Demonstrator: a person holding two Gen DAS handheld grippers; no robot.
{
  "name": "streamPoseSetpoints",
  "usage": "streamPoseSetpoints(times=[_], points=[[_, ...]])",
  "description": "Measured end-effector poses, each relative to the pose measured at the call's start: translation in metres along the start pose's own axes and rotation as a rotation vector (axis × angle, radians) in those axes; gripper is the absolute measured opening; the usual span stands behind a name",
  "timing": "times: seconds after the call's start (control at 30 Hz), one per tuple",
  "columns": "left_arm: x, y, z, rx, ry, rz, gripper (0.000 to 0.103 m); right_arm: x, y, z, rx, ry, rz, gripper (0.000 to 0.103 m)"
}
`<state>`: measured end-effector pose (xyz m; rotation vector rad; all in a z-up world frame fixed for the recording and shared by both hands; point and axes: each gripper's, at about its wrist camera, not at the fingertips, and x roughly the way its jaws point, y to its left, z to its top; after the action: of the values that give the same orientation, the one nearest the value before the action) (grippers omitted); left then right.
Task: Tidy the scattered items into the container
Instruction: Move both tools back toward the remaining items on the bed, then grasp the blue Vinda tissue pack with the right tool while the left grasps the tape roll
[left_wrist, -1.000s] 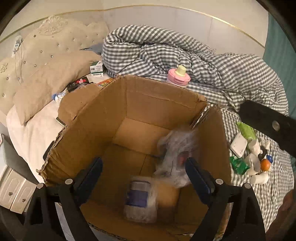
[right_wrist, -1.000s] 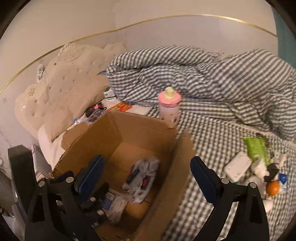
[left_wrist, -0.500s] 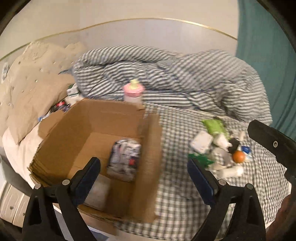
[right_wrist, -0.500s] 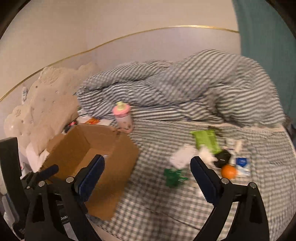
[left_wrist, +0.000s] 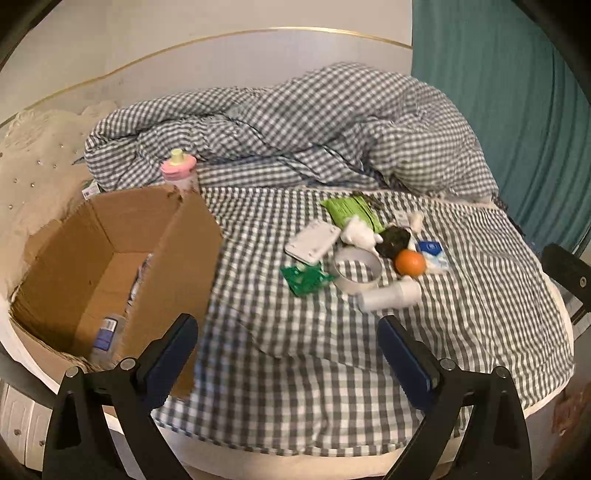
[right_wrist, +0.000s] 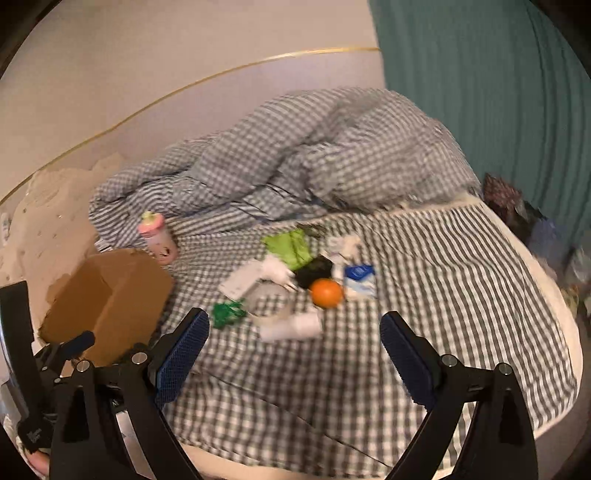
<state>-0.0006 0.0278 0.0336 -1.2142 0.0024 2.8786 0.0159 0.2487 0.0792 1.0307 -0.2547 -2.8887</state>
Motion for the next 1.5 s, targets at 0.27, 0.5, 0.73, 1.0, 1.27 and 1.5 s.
streamPoseSetpoints(times=[0.27,0.5,0.73,1.0,1.27,1.5], points=[[0.023,-0.011,-0.007,-0.003,0.041,-0.024,0.100,0.016,-0.030,-0.013,0.025,0.046,-0.008,0.094],[0.056,-0.010,-0.001,-0.016,0.074,-0.033,0.100,0.052,-0.037,-0.011,0.018,0.077,-0.046,0.094],[0.103,-0.018,0.014,-0.024,0.113,-0.037,0.100,0.101,-0.053,-0.004,0.005,0.138,-0.099,0.094],[0.159,-0.038,0.037,-0.028,0.158,-0.052,0.100,0.170,-0.078,0.020,0.019,0.215,-0.118,0.084],[0.202,-0.049,0.050,-0.036,0.203,-0.035,0.100,0.239,-0.084,0.044,-0.006,0.280,-0.147,0.069],[0.218,-0.081,0.051,0.042,0.211,-0.072,0.100,0.284,-0.093,0.037,0.009,0.358,-0.158,0.068]])
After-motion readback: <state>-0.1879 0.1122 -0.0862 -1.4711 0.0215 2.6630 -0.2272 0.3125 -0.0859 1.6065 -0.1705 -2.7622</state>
